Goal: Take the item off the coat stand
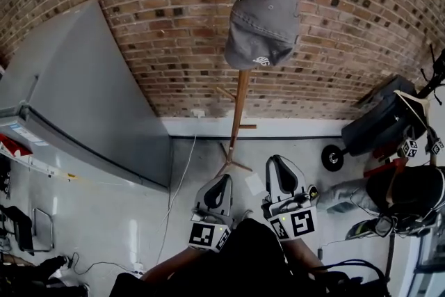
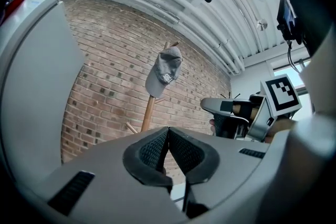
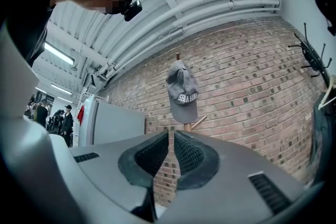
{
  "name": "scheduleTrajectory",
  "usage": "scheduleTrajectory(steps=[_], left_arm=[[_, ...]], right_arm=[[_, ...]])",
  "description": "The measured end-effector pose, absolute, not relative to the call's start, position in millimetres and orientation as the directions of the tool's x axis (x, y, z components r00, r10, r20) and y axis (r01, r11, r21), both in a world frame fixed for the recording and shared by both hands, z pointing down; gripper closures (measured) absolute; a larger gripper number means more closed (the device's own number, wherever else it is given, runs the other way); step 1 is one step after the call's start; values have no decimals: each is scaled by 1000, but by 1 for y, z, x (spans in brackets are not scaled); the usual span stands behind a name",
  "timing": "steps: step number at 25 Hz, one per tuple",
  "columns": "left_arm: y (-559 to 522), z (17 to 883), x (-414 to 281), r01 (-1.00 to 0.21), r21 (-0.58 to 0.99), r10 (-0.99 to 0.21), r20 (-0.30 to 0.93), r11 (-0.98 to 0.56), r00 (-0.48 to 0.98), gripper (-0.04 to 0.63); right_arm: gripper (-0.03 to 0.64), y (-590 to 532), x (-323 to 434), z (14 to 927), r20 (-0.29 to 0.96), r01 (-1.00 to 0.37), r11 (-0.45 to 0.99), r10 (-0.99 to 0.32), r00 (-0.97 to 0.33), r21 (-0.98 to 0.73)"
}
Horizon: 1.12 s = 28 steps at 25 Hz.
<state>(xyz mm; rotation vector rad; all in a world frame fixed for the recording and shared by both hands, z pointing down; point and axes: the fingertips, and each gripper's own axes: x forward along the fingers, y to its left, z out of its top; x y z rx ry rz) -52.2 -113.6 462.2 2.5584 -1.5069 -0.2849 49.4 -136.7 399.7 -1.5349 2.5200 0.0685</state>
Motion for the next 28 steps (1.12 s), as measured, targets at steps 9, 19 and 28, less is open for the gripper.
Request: scheduleTrajectory(steps=[9,19,28], left_arm=[[-141,451,-45,-889,207,-913,-97,-408,396,580],[-159,455,-39,-910,207,-934,-81,-358,349,580],[-172,442,-50,-924,205,-946,-115,-323,305,578]], right_arm=[[589,-178,57,360,-224,-834,551,-817,-532,-30],[525,-217,60,341,-272,-811,583,-790,-550,-53],[512,-245,63,314,-295,-808,589,-775,-559,-15]])
